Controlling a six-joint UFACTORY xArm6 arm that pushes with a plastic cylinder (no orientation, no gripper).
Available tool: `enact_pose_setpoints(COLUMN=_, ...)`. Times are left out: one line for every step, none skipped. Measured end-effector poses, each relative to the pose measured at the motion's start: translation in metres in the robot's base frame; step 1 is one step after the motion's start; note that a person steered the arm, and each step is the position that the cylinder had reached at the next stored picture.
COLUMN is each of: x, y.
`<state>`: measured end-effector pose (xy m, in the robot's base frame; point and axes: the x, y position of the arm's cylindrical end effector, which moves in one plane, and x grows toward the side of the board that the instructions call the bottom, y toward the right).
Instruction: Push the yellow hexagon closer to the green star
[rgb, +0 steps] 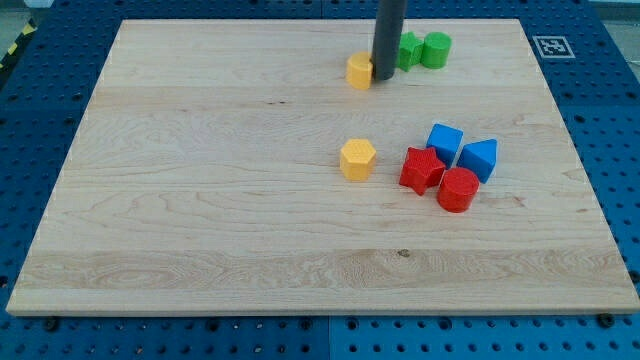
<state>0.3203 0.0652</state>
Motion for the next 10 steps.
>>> enact_pose_setpoints(x=0.041, y=-0.041)
enact_pose_setpoints(x=0.076, y=-0.064)
enact_pose_setpoints(x=0.127, y=-0.083)
enact_pose_setpoints(x=0.178, y=-0.072)
enact_pose_setpoints(x=0.174, y=-0.012)
enact_pose_setpoints(x=0.157, y=0.011)
enact_pose_setpoints(x=0.157, y=-0.020)
enact_pose_setpoints(x=0.156, y=-0.046)
enact_pose_setpoints(x=0.141, y=-0.047)
enact_pose_setpoints(x=0.134, y=-0.071)
